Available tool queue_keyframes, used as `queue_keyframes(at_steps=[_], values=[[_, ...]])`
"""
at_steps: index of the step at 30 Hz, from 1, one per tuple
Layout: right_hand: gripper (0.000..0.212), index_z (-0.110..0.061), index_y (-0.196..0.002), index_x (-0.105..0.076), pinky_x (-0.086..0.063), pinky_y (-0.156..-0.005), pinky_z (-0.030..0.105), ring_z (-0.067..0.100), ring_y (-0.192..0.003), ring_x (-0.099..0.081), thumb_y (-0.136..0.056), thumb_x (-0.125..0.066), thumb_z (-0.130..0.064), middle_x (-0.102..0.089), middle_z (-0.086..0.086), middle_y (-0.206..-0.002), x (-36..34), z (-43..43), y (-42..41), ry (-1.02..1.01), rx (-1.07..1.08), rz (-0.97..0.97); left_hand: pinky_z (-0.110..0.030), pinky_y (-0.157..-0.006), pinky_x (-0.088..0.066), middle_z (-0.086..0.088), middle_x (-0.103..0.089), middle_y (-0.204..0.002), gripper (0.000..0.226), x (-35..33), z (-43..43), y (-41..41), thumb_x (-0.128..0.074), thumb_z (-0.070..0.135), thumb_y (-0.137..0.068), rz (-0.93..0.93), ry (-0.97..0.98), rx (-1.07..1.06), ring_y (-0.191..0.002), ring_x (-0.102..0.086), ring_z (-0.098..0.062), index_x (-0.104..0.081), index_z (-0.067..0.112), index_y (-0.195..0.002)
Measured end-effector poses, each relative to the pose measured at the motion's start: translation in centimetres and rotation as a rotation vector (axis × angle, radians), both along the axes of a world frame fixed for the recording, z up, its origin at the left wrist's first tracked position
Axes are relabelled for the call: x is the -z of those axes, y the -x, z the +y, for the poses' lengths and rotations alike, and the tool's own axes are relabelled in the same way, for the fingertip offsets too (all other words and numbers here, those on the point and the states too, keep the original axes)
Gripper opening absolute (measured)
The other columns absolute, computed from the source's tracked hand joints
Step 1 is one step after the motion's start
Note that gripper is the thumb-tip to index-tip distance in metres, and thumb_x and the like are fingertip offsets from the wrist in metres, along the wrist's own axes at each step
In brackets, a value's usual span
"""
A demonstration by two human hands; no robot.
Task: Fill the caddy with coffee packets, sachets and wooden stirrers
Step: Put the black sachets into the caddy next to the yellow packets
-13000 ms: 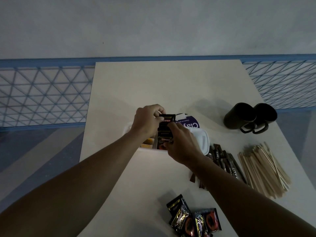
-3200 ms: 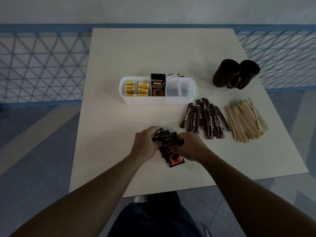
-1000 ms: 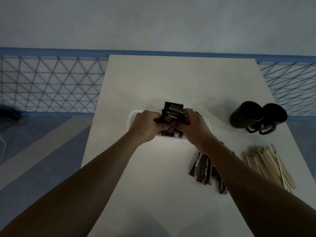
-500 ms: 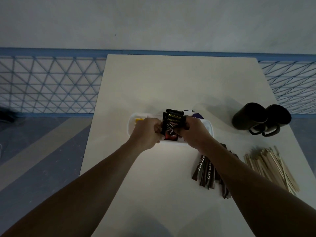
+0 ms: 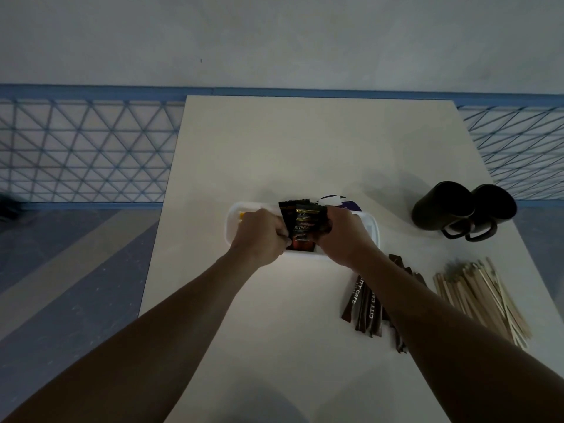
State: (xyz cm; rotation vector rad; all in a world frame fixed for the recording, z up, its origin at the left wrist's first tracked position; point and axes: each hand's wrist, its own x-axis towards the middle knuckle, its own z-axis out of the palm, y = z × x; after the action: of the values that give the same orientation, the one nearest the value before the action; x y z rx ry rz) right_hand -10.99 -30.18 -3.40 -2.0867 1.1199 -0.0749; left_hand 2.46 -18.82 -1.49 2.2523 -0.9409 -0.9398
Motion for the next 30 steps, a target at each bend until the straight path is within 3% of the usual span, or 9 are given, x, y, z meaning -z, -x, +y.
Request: queue_keyframes(at_steps=[5,8,10,13,17,19,23,25,30], values=[[0.028,-0.014,-0.109,-0.063,-0.042,-0.058,0.024,0.025,-0.085,-0.062,-0.082,-0.066,-0.007,-0.070,0.006,-0.093,-0.2,0.6,0.1,0.041,-0.010,-0.017,-0.006,-0.041,-0.039,0.000,-0.064,-0.058,0.007,-0.1,0.1,0.0,-0.074,0.000,-0.080,0.018,0.008,-0.026,-0.051,-0.059,-0.009,-0.073,0.006,-0.076],[0.024,-0.015,-0.107,-0.066,-0.048,-0.067,0.029,0.024,-0.086,-0.062,-0.084,-0.070,-0.012,-0.071,0.004,-0.093,-0.4,0.8,0.2,0.050,-0.012,-0.026,-0.008,-0.038,-0.038,-0.004,-0.065,-0.059,0.007,-0.1,0.1,0.2,-0.074,-0.001,-0.079,0.022,0.008,-0.041,-0.049,-0.058,-0.010,-0.071,0.004,-0.074],[0.019,-0.016,-0.102,-0.070,-0.048,-0.065,0.025,0.021,-0.082,-0.063,-0.084,-0.073,-0.015,-0.071,0.001,-0.087,-0.4,0.8,0.4,0.060,-0.007,-0.044,-0.010,-0.040,-0.039,-0.008,-0.071,-0.066,0.003,-0.2,0.0,0.2,-0.076,0.005,-0.079,-0.007,0.002,-0.020,-0.053,-0.060,-0.012,-0.074,0.006,-0.077],[0.014,-0.019,-0.095,-0.074,-0.037,-0.054,0.013,0.015,-0.072,-0.059,-0.082,-0.078,-0.019,-0.066,-0.006,-0.077,-0.3,0.9,0.4,0.086,0.010,-0.064,-0.014,-0.051,-0.044,-0.005,-0.074,-0.071,0.004,-0.3,0.0,0.1,-0.074,0.013,-0.080,-0.064,-0.016,0.039,-0.068,-0.068,-0.016,-0.078,0.012,-0.079],[0.010,-0.017,-0.090,-0.075,-0.040,-0.057,0.023,0.019,-0.074,-0.060,-0.082,-0.078,-0.022,-0.069,-0.001,-0.075,-0.2,0.9,0.4,0.100,0.017,-0.066,-0.015,-0.048,-0.044,-0.005,-0.074,-0.069,0.003,-0.4,-0.3,0.0,-0.074,0.011,-0.079,-0.064,-0.027,0.058,-0.060,-0.065,-0.015,-0.077,0.012,-0.077],[0.012,-0.017,-0.093,-0.076,-0.042,-0.060,0.025,0.020,-0.075,-0.061,-0.082,-0.077,-0.020,-0.071,0.000,-0.077,-0.3,1.1,0.4,0.101,0.028,-0.071,-0.010,-0.042,-0.040,-0.006,-0.073,-0.067,0.007,-0.3,-0.3,0.0,-0.075,0.009,-0.078,-0.063,-0.030,0.058,-0.052,-0.061,-0.011,-0.074,0.013,-0.072],[0.020,-0.014,-0.101,-0.072,-0.030,-0.052,0.008,0.014,-0.071,-0.052,-0.081,-0.075,-0.013,-0.064,-0.006,-0.076,-0.5,1.4,0.3,0.149,-0.007,-0.056,-0.009,-0.039,-0.040,-0.007,-0.070,-0.062,0.016,-0.2,-0.4,0.1,-0.074,0.002,-0.076,-0.042,-0.028,0.034,-0.054,-0.067,-0.015,-0.068,0.012,-0.066],[0.024,-0.012,-0.104,-0.071,-0.033,-0.051,0.007,0.012,-0.071,-0.051,-0.081,-0.074,-0.011,-0.066,-0.003,-0.080,-0.7,1.3,0.3,0.136,-0.022,-0.053,-0.009,-0.039,-0.039,-0.006,-0.069,-0.060,0.016,-0.4,-0.5,0.1,-0.075,0.003,-0.075,-0.049,-0.032,0.031,-0.053,-0.066,-0.014,-0.067,0.013,-0.065],[0.038,-0.012,-0.116,-0.068,-0.043,-0.056,0.004,0.010,-0.069,-0.057,-0.079,-0.078,-0.010,-0.070,0.000,-0.091,-0.5,1.2,0.2,0.064,-0.026,-0.050,-0.025,-0.057,-0.056,-0.003,-0.073,-0.066,0.009,-1.0,-0.5,-0.6,-0.075,0.007,-0.072,-0.061,-0.062,0.072,-0.067,-0.072,-0.018,-0.071,0.014,-0.069]])
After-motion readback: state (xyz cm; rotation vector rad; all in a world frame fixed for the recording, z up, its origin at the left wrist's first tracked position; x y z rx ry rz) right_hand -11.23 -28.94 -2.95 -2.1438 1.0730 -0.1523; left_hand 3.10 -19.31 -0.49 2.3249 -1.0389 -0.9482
